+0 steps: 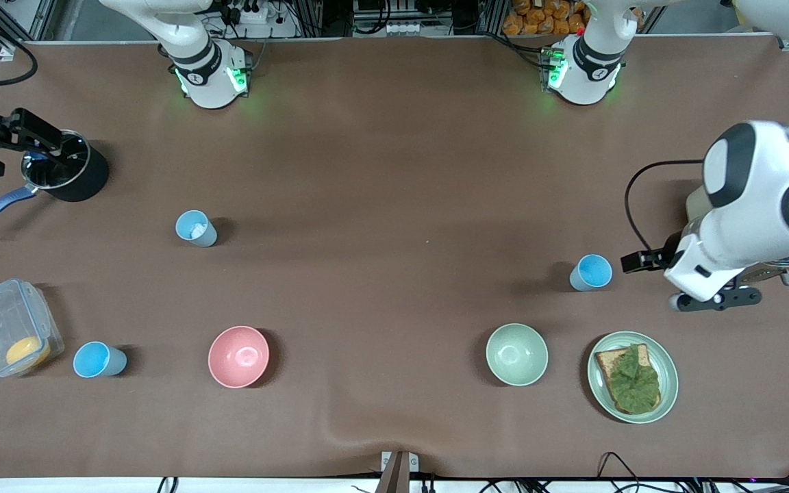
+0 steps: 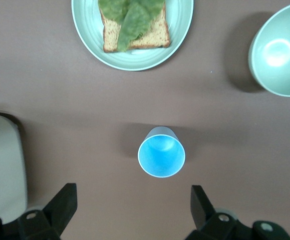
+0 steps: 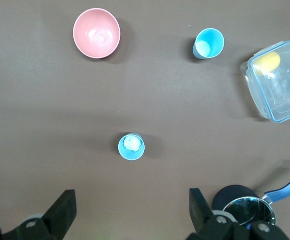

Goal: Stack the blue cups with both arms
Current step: 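Reach the left gripper down to the blue cup beside the toaster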

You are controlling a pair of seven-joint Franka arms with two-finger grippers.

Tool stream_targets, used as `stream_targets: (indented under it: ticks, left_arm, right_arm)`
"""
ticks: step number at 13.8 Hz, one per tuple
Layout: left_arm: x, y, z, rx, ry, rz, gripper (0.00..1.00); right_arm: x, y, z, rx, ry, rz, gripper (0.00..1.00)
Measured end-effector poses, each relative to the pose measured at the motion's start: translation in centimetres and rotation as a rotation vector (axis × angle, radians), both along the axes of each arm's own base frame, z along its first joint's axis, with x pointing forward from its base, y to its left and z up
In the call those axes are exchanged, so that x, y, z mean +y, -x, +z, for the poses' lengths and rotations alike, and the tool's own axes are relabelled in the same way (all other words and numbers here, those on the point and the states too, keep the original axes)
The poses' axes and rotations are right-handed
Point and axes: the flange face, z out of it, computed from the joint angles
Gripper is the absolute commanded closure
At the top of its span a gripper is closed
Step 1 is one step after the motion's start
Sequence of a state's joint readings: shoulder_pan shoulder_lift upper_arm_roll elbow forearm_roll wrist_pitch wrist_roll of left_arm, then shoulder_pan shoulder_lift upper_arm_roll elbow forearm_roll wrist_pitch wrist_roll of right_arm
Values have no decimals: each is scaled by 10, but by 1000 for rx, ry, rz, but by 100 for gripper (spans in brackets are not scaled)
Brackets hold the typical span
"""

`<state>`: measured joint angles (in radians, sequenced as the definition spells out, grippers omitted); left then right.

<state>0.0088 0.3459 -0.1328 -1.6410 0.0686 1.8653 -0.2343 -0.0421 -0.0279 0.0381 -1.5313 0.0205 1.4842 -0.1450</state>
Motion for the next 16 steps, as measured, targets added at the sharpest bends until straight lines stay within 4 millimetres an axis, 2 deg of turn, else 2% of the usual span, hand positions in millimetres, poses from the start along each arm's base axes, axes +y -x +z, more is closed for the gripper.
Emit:
stream_targets:
  ticks: [11,13,16]
  left_arm:
    - [-5,-1,-28,34,2,-8,0]
    - [-5,0,-38,51,1,-9,0]
    - [-3,4,-67,81,1,-7,0]
  right_arm:
    - [-7,0,0,1,0,-13,0]
    - [-7,0,0,1,0,-13,0]
    - [-7,0,-1,2,0,-14,0]
